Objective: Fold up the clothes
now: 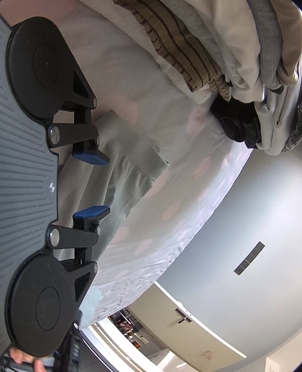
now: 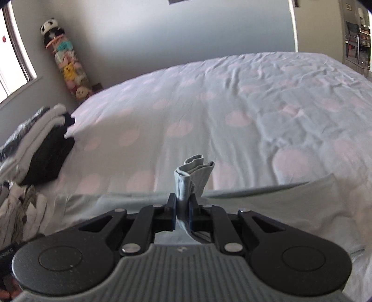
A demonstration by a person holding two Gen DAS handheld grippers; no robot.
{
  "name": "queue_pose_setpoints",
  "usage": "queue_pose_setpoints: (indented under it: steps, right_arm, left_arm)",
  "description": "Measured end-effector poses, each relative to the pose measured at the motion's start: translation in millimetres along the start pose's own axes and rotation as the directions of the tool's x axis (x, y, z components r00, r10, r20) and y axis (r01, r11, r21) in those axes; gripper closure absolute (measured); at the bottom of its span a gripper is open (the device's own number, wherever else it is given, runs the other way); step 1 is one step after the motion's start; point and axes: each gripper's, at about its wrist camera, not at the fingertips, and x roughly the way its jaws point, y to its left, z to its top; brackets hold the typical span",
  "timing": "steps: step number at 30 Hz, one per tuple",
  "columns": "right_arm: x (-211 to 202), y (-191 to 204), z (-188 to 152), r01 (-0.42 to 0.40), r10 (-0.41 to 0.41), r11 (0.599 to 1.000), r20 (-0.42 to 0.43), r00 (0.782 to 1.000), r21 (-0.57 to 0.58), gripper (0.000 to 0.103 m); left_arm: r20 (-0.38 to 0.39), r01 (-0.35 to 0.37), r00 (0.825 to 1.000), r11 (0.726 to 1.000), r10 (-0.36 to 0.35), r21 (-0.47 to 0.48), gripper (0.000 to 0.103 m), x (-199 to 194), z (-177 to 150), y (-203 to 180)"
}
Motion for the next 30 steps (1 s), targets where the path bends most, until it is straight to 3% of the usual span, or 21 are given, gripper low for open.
queue_pose_setpoints:
  steps: [7, 11, 13, 16, 20, 24, 27, 30]
  right_arm:
    - [38.3, 29.6, -49.8, 0.053, -0.076, 0.987, -0.151, 0.986, -0.151, 0.09]
    - [42.2, 39.5, -63.1, 0.075, -0.112, 0.971, -0.155, 0.981, -0.226, 0.084]
    - [40.9, 49.2, -66.9, 0.077, -0.123, 0.957, -0.153, 0.981, -0.278, 0.073]
    - [39.1, 60.5, -70.4, 0.086, -0.142, 0.94, -0.151, 0.978, -0.329, 0.066]
    - [34.4, 70.3, -73.7, 0.099, -0.162, 0.926, -0.147, 0.976, -0.364, 0.064]
    - [21.2, 80.6, -78.2, 0.086, -0.152, 0.905, -0.128, 0.98, -0.416, 0.056]
    - [11.8, 89.7, -83.8, 0.002, -0.081, 0.902, -0.163, 0.983, -0.432, 0.059]
    - [2.8, 99.1, -89.3, -0.021, -0.06, 0.899, -0.171, 0.983, -0.437, 0.058]
  left_arm:
    - [-0.02, 0.019, 1.0, 1.0, -0.018, 0.014, 0.059, 3.5, 0.0, -5.3]
    - [-0.023, 0.03, 0.999, 1.0, -0.03, 0.006, 0.059, 2.7, 1.5, -6.8]
    - [-0.027, 0.035, 0.999, 0.999, -0.035, 0.01, 0.059, 2.3, 1.6, -8.4]
    - [-0.041, 0.033, 0.999, 0.999, -0.032, 0.011, 0.059, 3.1, 1.5, -9.5]
    - [-0.054, 0.032, 0.998, 0.999, -0.032, 0.004, 0.059, 3.5, 2.2, -9.7]
    - [-0.056, 0.038, 0.998, 0.999, -0.038, -0.008, 0.059, 2.9, 3.2, -8.0]
    - [-0.063, 0.039, 0.997, 0.999, -0.041, -0.023, 0.059, 3.8, 3.6, -7.1]
    - [-0.061, 0.048, 0.997, 0.999, -0.049, -0.025, 0.059, 2.4, 4.4, -8.1]
